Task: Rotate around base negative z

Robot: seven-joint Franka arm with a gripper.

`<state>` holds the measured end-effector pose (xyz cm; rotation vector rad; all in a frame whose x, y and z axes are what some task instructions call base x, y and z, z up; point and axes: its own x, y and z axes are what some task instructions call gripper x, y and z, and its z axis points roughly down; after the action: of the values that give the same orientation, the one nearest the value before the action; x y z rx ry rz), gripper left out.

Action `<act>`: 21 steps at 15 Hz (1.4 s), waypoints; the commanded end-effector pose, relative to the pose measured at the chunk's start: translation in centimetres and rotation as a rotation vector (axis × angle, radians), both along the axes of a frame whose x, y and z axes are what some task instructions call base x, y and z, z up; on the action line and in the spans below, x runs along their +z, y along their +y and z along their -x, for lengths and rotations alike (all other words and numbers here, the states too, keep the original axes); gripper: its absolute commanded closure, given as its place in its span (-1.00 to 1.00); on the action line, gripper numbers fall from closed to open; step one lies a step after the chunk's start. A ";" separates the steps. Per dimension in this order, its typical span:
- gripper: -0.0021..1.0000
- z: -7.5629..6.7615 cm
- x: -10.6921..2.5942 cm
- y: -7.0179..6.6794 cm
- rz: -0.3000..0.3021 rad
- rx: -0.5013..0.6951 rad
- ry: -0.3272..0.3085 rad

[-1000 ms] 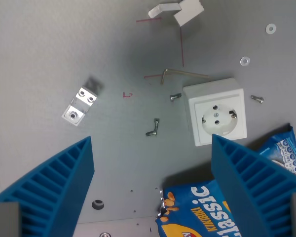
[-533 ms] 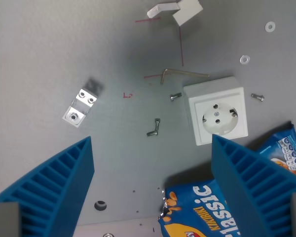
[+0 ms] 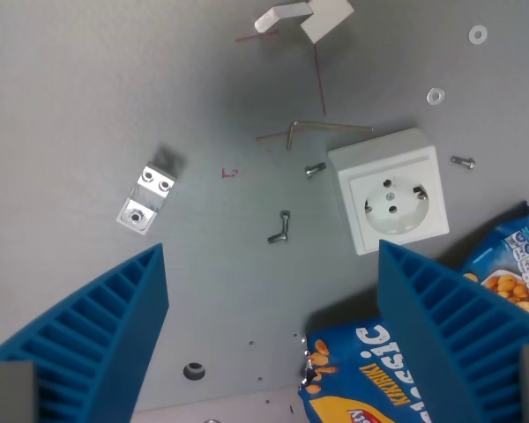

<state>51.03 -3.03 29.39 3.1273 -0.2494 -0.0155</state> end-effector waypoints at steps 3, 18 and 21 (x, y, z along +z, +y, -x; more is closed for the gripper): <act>-1.00 0.0 0.1 0.0 -0.001 -0.165 -0.003; -1.00 0.0 0.1 0.0 -0.001 -0.365 -0.002; -1.00 0.0 0.1 0.0 -0.001 -0.405 -0.002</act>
<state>51.03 -3.03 29.39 3.0684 -0.6477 -0.0145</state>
